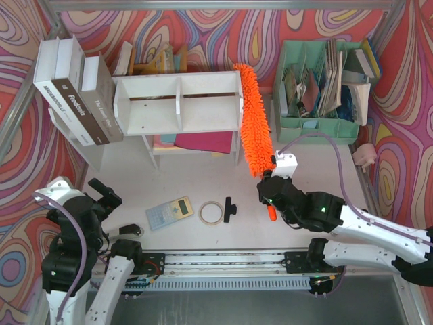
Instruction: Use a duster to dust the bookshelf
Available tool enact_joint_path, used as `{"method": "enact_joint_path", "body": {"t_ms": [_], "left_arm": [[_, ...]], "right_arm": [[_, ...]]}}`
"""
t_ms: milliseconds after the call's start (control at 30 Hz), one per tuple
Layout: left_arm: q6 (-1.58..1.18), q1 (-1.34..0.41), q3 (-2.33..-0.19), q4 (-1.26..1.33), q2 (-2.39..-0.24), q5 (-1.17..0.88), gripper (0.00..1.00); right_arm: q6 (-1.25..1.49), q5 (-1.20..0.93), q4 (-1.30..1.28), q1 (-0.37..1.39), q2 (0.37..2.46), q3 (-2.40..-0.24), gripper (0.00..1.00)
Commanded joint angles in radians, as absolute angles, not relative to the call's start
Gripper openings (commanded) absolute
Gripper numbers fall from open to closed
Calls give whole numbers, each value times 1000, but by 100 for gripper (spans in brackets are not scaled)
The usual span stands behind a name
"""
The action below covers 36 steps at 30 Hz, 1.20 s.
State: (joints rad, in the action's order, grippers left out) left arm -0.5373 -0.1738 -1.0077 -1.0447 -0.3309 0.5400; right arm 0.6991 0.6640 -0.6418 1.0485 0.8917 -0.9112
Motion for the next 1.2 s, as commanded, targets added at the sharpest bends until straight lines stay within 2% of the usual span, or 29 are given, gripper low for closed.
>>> {"method": "enact_joint_path", "body": {"t_ms": [0, 600, 1167], "left_arm": [[-528, -168, -995, -1038, -333, 553, 98], [-532, -169, -996, -1044, -337, 559, 98], [-529, -168, -994, -1040, -334, 551, 98]], "right_arm": [[656, 659, -547, 1059, 896, -914, 0], [589, 666, -598, 1060, 792, -1037, 0], [724, 604, -573, 1060, 797, -779, 0]]}}
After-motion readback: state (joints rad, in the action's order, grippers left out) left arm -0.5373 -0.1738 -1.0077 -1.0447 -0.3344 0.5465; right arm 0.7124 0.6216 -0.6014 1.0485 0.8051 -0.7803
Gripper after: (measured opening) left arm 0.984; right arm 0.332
